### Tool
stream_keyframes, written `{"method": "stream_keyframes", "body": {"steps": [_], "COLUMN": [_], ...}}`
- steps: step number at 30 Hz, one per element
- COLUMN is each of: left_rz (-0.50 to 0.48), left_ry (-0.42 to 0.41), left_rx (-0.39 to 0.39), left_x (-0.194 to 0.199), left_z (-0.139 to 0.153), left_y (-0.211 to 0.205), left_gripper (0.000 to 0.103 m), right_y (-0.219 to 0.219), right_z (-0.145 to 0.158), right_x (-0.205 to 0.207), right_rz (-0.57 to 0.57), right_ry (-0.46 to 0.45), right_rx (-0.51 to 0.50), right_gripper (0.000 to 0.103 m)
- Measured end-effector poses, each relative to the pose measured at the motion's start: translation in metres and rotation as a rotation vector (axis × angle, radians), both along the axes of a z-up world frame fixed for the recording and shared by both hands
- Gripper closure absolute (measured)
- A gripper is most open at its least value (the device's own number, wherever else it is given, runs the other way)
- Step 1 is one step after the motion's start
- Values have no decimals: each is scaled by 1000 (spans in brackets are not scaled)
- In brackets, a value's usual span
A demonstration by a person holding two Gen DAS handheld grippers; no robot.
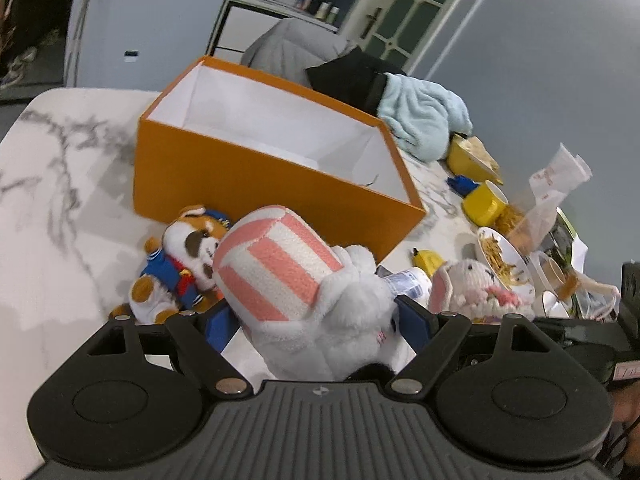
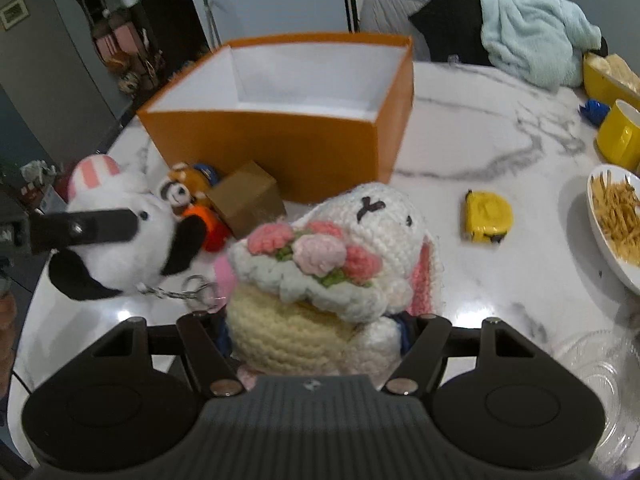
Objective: Organize objects
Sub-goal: 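Lift both plushes and carry them over the orange box with both tools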
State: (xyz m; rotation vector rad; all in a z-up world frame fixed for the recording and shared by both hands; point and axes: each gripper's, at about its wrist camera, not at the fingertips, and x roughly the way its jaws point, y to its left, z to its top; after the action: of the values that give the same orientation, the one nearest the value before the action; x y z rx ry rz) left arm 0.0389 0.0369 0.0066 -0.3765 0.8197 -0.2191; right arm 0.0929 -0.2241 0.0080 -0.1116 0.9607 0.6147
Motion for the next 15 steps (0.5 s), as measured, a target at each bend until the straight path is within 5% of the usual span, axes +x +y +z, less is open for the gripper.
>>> {"method": "stream_keyframes", "body": {"steps": [15], "left_rz": [-80], "left_ry": [-23], "left_rx": [43], "left_x": [17], "left_z": [25], "left_y": [-8], "left_gripper": [7], "right_y": [-6], "right_z": [36], "right_x": [3], "right_rz": [13], "right_ry": [-92], "right_rx": [98], "right_gripper": [32]}}
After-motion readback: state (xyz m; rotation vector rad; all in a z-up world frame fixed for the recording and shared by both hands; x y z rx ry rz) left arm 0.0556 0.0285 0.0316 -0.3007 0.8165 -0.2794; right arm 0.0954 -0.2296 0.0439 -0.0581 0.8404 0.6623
